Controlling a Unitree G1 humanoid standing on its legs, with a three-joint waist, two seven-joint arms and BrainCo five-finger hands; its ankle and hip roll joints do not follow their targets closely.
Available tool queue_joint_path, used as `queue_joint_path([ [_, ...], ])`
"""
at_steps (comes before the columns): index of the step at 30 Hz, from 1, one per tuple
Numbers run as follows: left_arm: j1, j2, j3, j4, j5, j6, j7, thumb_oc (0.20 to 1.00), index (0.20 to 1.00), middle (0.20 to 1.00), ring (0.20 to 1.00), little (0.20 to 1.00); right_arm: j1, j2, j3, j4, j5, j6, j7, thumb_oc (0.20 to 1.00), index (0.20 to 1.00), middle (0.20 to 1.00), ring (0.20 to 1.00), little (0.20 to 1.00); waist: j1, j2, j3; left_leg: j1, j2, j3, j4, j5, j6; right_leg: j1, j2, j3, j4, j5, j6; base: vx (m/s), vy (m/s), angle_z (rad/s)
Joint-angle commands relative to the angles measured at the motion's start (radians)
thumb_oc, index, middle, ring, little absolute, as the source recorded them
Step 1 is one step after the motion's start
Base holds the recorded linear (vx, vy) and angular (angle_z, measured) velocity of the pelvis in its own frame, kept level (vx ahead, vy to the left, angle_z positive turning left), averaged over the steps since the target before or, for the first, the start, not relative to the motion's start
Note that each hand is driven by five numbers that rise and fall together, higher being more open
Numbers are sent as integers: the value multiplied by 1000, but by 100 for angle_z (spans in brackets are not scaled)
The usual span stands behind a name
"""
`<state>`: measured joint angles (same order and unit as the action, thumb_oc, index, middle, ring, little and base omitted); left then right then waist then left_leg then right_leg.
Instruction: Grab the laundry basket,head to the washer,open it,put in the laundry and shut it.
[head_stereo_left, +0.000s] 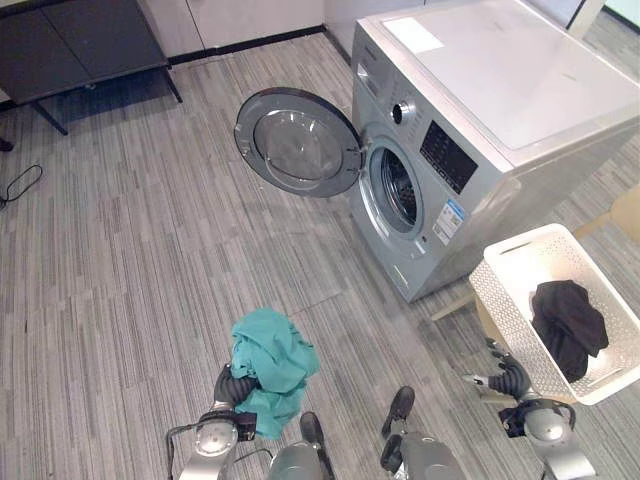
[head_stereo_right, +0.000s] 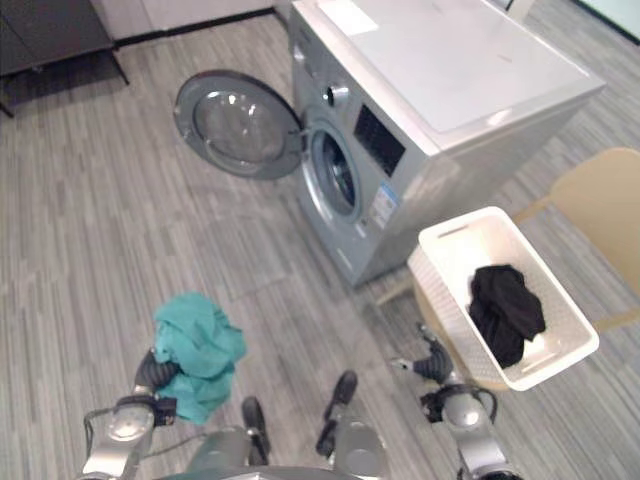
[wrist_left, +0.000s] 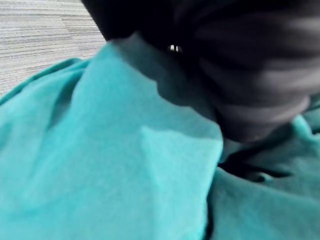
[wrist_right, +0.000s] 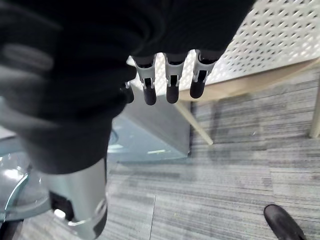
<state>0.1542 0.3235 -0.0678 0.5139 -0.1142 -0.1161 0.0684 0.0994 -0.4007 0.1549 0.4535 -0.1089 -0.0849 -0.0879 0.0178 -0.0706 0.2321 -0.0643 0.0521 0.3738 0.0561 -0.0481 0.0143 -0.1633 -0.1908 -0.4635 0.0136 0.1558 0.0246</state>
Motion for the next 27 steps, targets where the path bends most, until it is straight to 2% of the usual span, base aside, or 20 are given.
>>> queue_joint_path([
  [1,-10,68,29,-80,-13,-37,20,200,200,200,200,200,-52,0,30,-7,-14,-23,-10,1000,1000,1000,1000,1000,23,-10,-13,-38,-22,-99,86,-100,13,114,-2,138,211,-241,107,194,152,37],
  [2,-19,72,20,-83,-11,-39,24,200,200,200,200,200,-57,3,38,-16,-15,-23,-8,1000,1000,1000,1000,1000,11,-9,-6,-19,-32,-124,73,-105,20,71,35,203,248,-247,100,119,129,42],
  [3,-22,70,18,-88,-13,-42,24,200,200,200,200,200,-62,-1,42,-25,-14,-23,-4,1000,1000,1000,1000,1000,5,-8,0,-14,-39,-129,62,-84,29,27,57,243,260,-230,91,123,88,32],
  [8,-52,64,-13,-81,-11,-43,27,200,200,200,200,200,-75,-6,54,-36,8,-31,-4,1000,1000,1000,1000,1000,-19,-3,26,45,-75,-214,19,-94,40,-88,119,299,222,-192,86,171,16,59],
  [10,-61,63,-21,-80,-3,-44,24,200,200,200,200,200,-69,-9,52,-33,8,-28,-2,1000,1000,1000,1000,1000,-30,-4,36,76,-95,-255,8,-108,38,-124,130,298,175,-155,95,218,-43,73],
  [13,-66,61,-25,-84,10,-43,18,200,200,200,200,200,-57,-11,42,-40,5,-28,1,1000,1000,1000,1000,1000,-36,-13,38,99,-116,-290,21,-125,32,-138,112,255,137,-129,100,223,-98,75],
  [15,-58,55,-31,-85,29,-44,8,200,200,200,200,200,-35,-10,32,-34,15,-34,8,1000,1000,1000,1000,1000,-46,-18,24,123,-112,-310,32,-146,12,-95,109,247,102,-134,86,235,-173,59],
  [17,-58,48,-31,-75,28,-47,7,200,200,200,200,200,-27,-14,32,-15,10,-38,7,1000,1000,1000,1000,1000,-56,-18,2,124,-86,-287,73,-146,-28,-44,109,224,70,-127,79,243,-199,80],
  [18,-53,46,-33,-77,29,-47,3,200,200,200,200,200,-23,-15,32,-17,7,-38,9,1000,1000,1000,1000,1000,-60,-17,-4,114,-66,-270,116,-132,-42,-23,111,217,59,-128,73,376,-263,93],
  [19,-63,35,-40,-69,19,-49,4,200,200,200,200,200,-25,-32,32,-13,19,-37,11,1000,1000,1000,1000,1000,-63,-25,-3,41,11,-187,279,-50,-65,64,122,214,22,-163,42,396,-212,74],
  [20,-68,32,-47,-66,21,-46,4,200,200,200,200,200,-28,-33,26,-6,22,-33,3,1000,1000,1000,1000,1000,-54,-32,4,-15,26,-159,271,-78,-49,91,121,218,12,-185,37,384,-159,3],
  [21,-68,34,-49,-66,23,-45,6,200,200,200,200,200,-27,-34,24,-8,26,-32,1,1000,1000,1000,1000,1000,-50,-37,5,-42,20,-162,250,-87,-43,99,119,225,10,-191,39,282,-19,-52],
  [22,-66,38,-55,-70,29,-42,4,200,200,200,200,200,-23,-34,17,-4,28,-31,-7,1000,1000,1000,1000,1000,-44,-42,8,-104,13,-181,202,-48,-47,116,123,237,8,-204,40,325,17,-73],
  [23,-66,41,-57,-71,27,-36,5,200,200,200,200,200,-21,-31,16,7,28,-26,-17,1000,1000,1000,1000,1000,-27,-42,12,-161,12,-204,147,27,-63,143,139,256,4,-223,34,366,44,-75],
  [24,-67,43,-58,-69,28,-35,7,200,200,200,200,200,-22,-28,18,16,25,-23,-21,1000,1000,1000,1000,1000,-18,-39,13,-180,15,-219,104,71,-74,162,148,269,3,-236,33,430,121,-50],
  [25,-66,46,-61,-77,28,-31,10,200,200,200,200,200,-23,-26,21,28,20,-19,-27,1000,1000,1000,1000,1000,-3,-34,14,-215,18,-266,38,123,-84,179,162,296,11,-256,31,398,157,-66],
  [27,-73,45,-67,-82,19,-30,16,200,200,200,200,200,-27,-23,23,33,13,-17,-35,1000,1000,1000,1000,1000,10,-28,7,-243,21,-325,-6,157,-95,210,164,347,29,-288,37,554,307,-115],
])
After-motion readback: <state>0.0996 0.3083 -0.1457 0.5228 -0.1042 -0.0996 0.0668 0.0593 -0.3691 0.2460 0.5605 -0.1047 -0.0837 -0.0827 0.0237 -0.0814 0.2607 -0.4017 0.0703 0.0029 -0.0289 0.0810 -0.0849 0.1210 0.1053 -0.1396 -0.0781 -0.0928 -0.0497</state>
